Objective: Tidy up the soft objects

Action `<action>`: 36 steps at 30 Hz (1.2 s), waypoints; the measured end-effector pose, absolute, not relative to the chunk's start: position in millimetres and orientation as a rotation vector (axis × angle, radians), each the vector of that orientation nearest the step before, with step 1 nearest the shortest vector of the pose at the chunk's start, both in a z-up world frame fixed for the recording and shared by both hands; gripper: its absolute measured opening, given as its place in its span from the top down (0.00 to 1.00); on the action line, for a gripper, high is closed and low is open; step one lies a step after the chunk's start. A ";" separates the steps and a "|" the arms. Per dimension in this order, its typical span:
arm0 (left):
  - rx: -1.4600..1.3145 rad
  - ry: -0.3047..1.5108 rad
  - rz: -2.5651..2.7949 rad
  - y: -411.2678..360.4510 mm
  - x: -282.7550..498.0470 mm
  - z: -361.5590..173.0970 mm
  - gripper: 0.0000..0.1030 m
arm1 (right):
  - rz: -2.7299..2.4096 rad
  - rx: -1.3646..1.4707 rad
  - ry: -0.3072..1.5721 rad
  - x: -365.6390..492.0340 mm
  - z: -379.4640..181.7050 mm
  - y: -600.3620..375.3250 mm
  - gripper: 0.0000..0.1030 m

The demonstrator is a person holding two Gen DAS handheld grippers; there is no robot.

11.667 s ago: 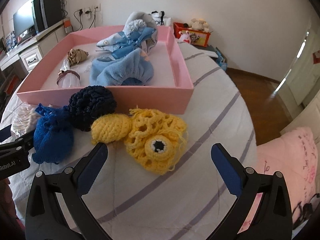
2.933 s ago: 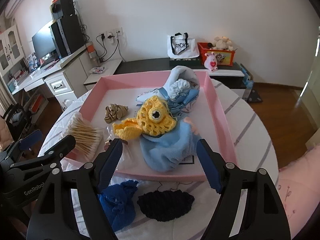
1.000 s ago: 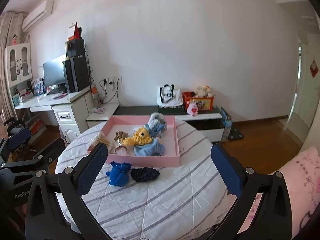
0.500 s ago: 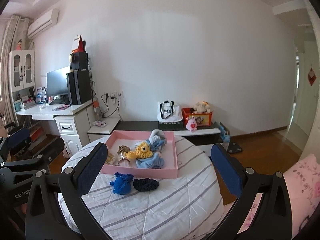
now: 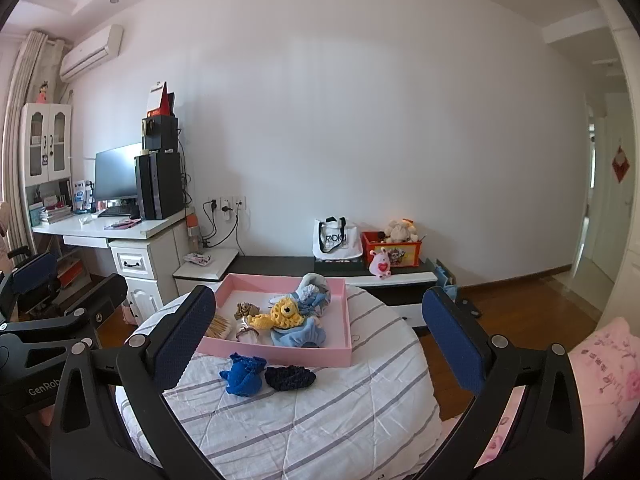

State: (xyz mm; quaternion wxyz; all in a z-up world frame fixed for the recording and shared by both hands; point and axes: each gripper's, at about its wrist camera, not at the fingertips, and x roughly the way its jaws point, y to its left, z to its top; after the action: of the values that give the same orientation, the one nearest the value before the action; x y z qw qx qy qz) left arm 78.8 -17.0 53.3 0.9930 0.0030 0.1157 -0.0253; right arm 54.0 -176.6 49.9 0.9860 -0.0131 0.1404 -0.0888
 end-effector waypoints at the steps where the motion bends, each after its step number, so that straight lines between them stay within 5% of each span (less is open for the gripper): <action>1: 0.006 0.233 -0.050 -16.9 78.9 53.4 0.00 | -0.178 -0.027 0.282 54.0 49.8 -176.7 0.00; 36: 0.011 0.342 -0.063 -16.8 115.1 40.7 0.00 | -0.194 -0.009 0.378 83.1 26.1 -187.8 0.00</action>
State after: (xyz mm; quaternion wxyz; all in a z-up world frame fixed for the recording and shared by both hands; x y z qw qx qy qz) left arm 115.1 -16.8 40.7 0.9849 0.0057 0.1702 -0.0313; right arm 83.1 -187.8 26.1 0.9775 -0.0046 0.1875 -0.0961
